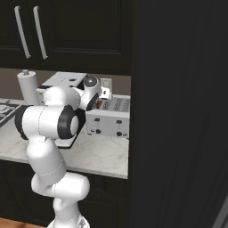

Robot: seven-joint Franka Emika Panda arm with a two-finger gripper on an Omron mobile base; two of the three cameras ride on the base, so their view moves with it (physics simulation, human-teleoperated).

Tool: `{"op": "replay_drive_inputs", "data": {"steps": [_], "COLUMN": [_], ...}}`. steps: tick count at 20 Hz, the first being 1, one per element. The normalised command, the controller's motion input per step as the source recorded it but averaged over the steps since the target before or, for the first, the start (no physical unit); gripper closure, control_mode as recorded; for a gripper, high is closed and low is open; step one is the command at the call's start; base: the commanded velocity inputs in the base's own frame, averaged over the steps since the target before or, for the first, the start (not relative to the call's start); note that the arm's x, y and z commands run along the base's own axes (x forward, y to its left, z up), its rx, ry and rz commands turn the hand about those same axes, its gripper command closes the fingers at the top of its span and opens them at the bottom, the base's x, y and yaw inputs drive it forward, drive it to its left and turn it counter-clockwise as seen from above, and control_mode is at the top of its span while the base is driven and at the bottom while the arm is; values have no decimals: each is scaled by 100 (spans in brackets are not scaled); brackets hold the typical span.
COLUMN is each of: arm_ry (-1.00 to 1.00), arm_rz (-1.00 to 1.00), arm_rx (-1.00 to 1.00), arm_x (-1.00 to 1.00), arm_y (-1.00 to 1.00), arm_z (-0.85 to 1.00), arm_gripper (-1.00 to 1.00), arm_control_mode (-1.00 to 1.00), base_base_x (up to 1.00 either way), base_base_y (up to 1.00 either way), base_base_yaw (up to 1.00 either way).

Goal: Start the toaster. Once the lever pops up, take the bread to the plate on the dining counter.

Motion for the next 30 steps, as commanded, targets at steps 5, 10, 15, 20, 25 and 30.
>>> {"op": "replay_drive_inputs", "data": {"steps": [5,10,15,20,25,30], "arm_ry": [0,0,0,-9,-21,-18], "arm_rz": [0,0,0,0,0,0], "arm_rx": [0,0,0,0,0,0], "arm_x": [0,0,-8,-16,-17,-18], "arm_y": [0,0,0,0,0,0], "arm_z": [0,0,0,0,1,27], "arm_gripper": [100,100,100,100,100,100], "arm_control_mode": [-100,-100,-100,-100,-100,-100], "base_base_x": [0,0,0,0,0,0], "base_base_y": [0,0,0,0,0,0], "base_base_yaw": [0,0,0,0,0,0]}}
